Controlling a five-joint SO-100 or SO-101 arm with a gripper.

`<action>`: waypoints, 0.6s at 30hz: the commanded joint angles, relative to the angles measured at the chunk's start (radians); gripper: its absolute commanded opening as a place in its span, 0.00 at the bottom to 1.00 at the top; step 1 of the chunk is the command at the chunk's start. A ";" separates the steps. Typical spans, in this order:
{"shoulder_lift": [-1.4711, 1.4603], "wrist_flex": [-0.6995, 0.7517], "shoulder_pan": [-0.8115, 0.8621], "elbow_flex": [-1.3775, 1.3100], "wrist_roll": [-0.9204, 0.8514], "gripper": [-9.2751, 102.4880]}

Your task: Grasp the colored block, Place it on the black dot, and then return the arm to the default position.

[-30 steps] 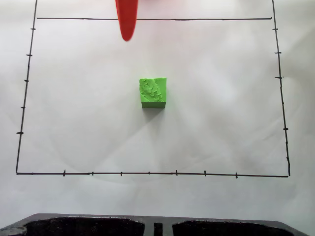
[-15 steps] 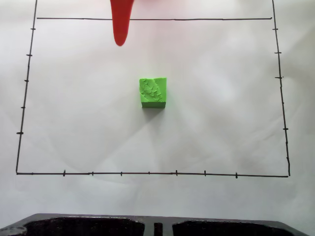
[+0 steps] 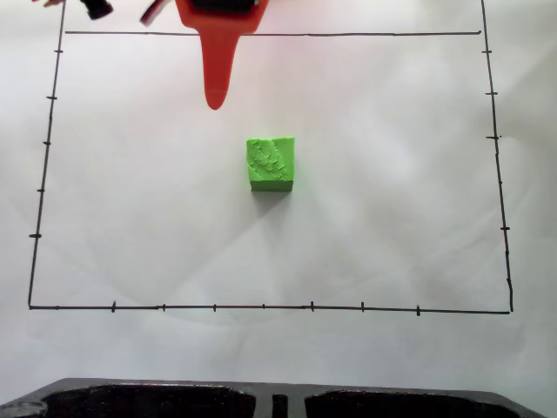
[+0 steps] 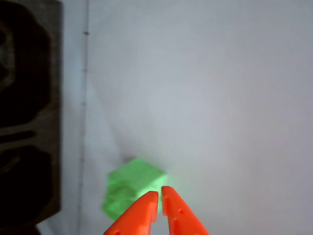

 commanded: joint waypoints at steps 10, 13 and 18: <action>0.020 0.011 -0.006 -0.005 0.055 0.08; 0.020 0.011 -0.002 -0.005 0.061 0.08; 0.020 0.014 0.021 -0.005 0.087 0.08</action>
